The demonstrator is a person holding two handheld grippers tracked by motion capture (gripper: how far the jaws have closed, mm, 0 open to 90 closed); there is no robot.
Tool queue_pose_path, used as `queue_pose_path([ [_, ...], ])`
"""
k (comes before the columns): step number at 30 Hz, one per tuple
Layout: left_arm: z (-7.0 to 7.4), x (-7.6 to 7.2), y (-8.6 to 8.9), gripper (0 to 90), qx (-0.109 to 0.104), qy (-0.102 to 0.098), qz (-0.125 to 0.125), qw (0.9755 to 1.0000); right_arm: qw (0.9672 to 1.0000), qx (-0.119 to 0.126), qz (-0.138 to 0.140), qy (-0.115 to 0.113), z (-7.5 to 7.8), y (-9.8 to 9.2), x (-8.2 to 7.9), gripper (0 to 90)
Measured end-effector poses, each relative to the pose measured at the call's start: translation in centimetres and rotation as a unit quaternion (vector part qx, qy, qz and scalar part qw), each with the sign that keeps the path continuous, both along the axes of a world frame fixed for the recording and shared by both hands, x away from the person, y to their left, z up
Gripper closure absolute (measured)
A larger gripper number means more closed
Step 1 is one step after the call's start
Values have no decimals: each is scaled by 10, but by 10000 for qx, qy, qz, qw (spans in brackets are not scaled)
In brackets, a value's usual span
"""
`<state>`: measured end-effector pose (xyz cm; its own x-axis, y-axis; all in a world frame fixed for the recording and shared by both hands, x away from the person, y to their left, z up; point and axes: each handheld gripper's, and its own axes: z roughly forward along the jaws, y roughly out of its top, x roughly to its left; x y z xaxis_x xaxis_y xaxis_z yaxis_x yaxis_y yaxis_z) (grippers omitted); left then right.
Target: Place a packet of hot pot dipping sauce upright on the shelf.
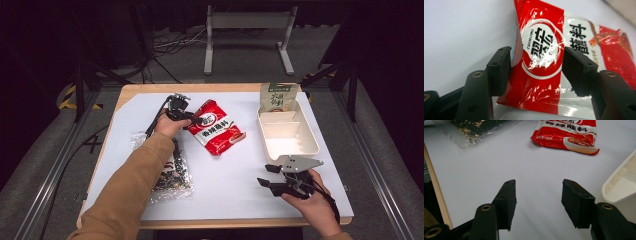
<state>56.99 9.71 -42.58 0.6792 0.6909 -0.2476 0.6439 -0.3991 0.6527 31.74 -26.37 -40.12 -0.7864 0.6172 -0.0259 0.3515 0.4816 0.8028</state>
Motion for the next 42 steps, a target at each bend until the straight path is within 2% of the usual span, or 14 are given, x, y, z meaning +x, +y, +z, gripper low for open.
queue_pose_path([
  [2, -1, 0, 0, 447, 68, 12, 23, 10000, 10000, -11, 21, -15, 0, 0, 0, 457],
  [4, -4, 2, 1, 471, 253, 140, 77, 9996, 10000, -18, 51, -36, 0, 1, -1, 457],
  [6, -7, 4, 3, 510, 288, 241, 111, 9992, 10000, -31, 71, -54, 1, 1, -1, 456],
  [10, -5, 4, 5, 644, 450, 159, 109, 9988, 9999, -49, 90, -77, 1, 1, -1, 454],
  [15, -2, 4, 9, 794, 417, 149, 177, 9989, 9998, -79, 123, -106, 1, 2, -1, 455],
  [16, 0, 4, 11, 794, 354, 136, 181, 9991, 9998, -79, 123, -106, 1, 2, -1, 455],
  [19, 7, 3, 15, 894, 151, 170, 228, 9995, 9998, -91, 138, -116, 1, 2, -1, 463],
  [23, 13, 1, 15, 899, 117, 192, 161, 9996, 9998, -96, 135, -124, 1, 1, -1, 463],
  [29, 24, -6, 10, 900, 181, 2, -1, 9998, 9997, -87, 108, -179, 2, 0, 0, 462],
  [31, 31, -9, 10, 900, 102, 51, -55, 9999, 9997, -85, 101, -194, 3, 0, 0, 463],
  [36, 49, -17, 9, 900, 42, -190, -167, 9997, 9997, -76, 99, -216, 4, -1, 0, 463],
  [42, 70, -30, 7, 900, -155, -421, -357, 9984, 9996, -70, 77, -254, 7, -2, 0, 464],
])
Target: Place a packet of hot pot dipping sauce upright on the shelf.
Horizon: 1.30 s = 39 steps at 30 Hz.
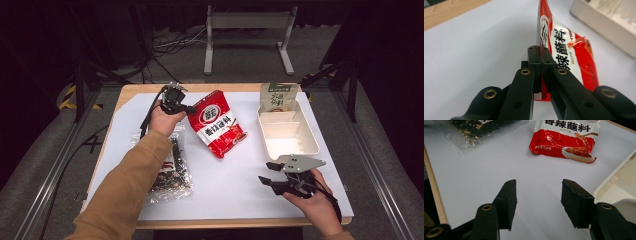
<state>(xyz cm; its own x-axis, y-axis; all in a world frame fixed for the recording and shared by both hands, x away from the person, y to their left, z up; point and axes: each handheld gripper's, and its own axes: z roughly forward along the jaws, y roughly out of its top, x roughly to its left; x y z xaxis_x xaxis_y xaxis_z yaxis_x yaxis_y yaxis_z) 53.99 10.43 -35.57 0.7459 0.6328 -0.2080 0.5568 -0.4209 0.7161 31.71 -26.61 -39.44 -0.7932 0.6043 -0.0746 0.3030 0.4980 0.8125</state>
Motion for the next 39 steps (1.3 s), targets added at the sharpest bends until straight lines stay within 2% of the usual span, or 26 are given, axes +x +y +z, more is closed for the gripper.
queue_pose_path([
  [5, 16, -13, -3, 900, -211, -43, -217, 9995, 10000, -1, -29, -51, 2, -1, 0, 464],
  [6, 16, -13, -3, 900, -211, -43, -217, 9995, 10000, -1, -29, -51, 2, -1, 0, 464],
  [12, 37, -31, -8, 900, -303, -236, -488, 9981, 9999, 12, -77, -104, 6, -4, -2, 465],
  [16, 49, -44, -13, 900, -332, -366, -708, 9963, 9998, 41, -108, -141, 10, -6, -2, 471],
  [20, 59, -57, -20, 900, -291, -486, -969, 9937, 9997, -140, -4, -215, 13, -8, -3, 561],
  [23, 65, -66, -26, 900, -297, -565, -1195, 9908, 9997, -177, 52, -181, 15, -10, -4, 598],
  [26, 70, -73, -29, 900, -278, -645, -1343, 9884, 9997, -146, 63, -191, 17, -11, -4, 596],
  [31, 78, -82, -30, 900, -215, -762, -1463, 9861, 9997, -116, 60, -223, 20, -12, -4, 589],
  [39, 95, -101, -29, 900, -42, -992, -1786, 9789, 9996, -21, 77, -275, 27, -9, -2, 536],
])
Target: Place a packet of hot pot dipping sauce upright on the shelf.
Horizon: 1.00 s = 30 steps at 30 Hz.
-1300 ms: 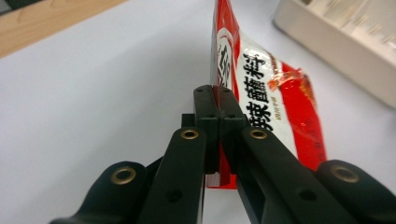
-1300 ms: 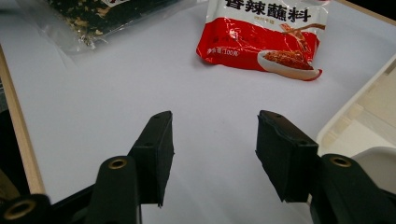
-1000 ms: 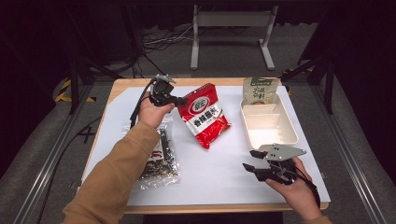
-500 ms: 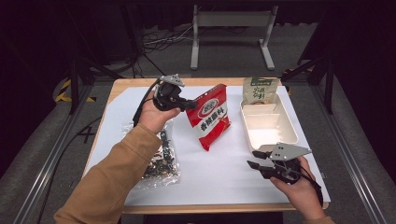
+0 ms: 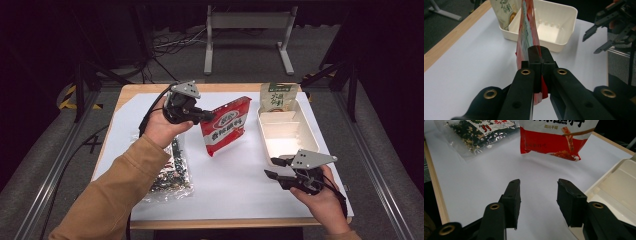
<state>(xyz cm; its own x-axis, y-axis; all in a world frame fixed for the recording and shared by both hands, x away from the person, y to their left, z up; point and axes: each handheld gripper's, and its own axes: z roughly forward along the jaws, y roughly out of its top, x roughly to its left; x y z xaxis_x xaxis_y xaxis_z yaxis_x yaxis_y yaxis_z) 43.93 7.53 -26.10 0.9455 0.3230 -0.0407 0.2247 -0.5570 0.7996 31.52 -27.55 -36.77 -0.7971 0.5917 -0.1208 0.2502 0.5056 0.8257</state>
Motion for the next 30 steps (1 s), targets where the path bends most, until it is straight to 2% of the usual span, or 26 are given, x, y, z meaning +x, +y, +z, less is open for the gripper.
queue_pose_path([
  [4, 7, -6, 1, 900, 16, -55, -105, 9999, 10000, 41, 28, -25, 5, 3, 3, 519],
  [9, 16, -19, -1, 900, 121, -71, -512, 9986, 9999, 111, 62, 28, 12, 9, 11, 463],
  [13, 18, -27, -5, 900, 275, -49, -840, 9961, 9998, 188, 47, 78, 16, 11, 18, 444],
  [17, 20, -37, -8, 900, 333, -96, -1097, 9934, 9991, 390, 113, 129, 17, 13, 24, 431],
  [22, 23, -46, -10, 900, 303, -97, -1330, 9906, 9986, 394, 286, 189, 19, 20, 28, 423],
  [27, 25, -52, -11, 900, 270, -92, -1427, 9894, 9976, 381, 519, 271, 20, 26, 30, 434],
  [30, 24, -54, -11, 900, 250, -100, -1468, 9888, 9967, 337, 670, 322, 19, 30, 33, 472],
])
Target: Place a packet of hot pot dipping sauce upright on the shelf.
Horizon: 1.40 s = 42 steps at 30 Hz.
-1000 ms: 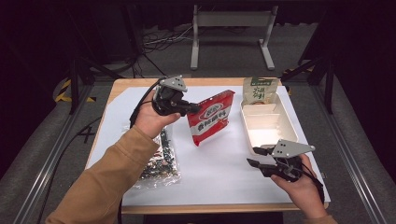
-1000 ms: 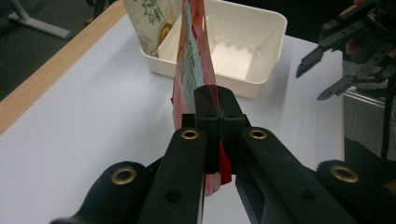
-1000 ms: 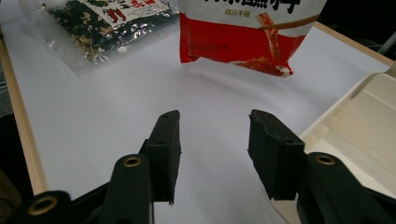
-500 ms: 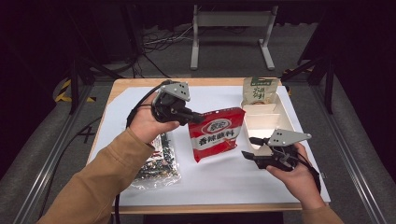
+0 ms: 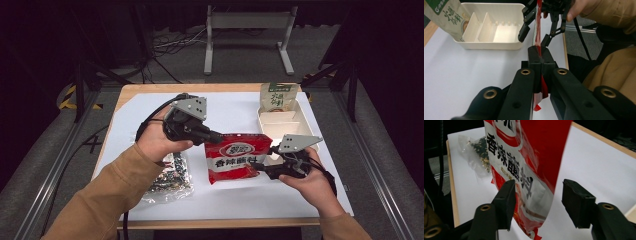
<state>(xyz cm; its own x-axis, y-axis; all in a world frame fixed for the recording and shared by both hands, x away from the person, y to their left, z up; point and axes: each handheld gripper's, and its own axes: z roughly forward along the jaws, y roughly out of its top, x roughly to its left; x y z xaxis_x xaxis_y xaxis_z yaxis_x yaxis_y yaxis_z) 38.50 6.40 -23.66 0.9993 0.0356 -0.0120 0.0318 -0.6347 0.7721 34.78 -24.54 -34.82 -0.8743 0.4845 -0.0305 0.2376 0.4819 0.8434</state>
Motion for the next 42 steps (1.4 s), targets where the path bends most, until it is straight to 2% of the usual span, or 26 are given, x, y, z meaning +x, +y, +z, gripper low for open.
queue_pose_path([
  [5, 0, -2, 1, 900, -68, 26, 2, 10000, 9995, -52, 230, 221, -4, 4, 7, 557],
  [9, -1, -3, 2, 900, -71, 18, -1, 10000, 9985, -130, 411, 325, -7, 6, 11, 704],
  [10, -1, -3, 2, 900, -71, 18, -1, 10000, 9985, -130, 411, 325, -7, 6, 11, 704],
  [11, -2, -2, 4, 900, -74, 16, 22, 10000, 9979, -137, 507, 374, -7, 6, 13, 790],
  [12, -2, -2, 5, 900, -84, 32, 50, 9999, 9976, -132, 559, 392, -7, 6, 13, 818],
  [21, -4, 1, 11, 900, -209, 52, 186, 9996, 9963, -80, 707, 480, -3, 6, 13, 863],
  [30, -4, 4, 16, 881, -393, 69, 315, 9987, 9958, -115, 729, 539, 10, 2, 12, 873],
  [33, -5, 4, 17, 836, -458, 67, 344, 9983, 9955, -91, 746, 583, 11, 1, 12, 875],
  [35, -6, 3, 17, 813, -434, -18, 398, 9983, 9949, -45, 764, 655, 13, 0, 13, 875],
  [37, -9, 3, 16, 760, -424, -85, 472, 9979, 9948, -27, 769, 674, 15, -1, 13, 876],
  [39, -11, 4, 18, 661, -480, -60, 553, 9973, 9947, -5, 805, 644, 18, -2, 12, 877],
  [42, -16, 5, 21, 566, -594, -48, 656, 9961, 9947, -27, 819, 623, 23, -4, 11, 877],
])
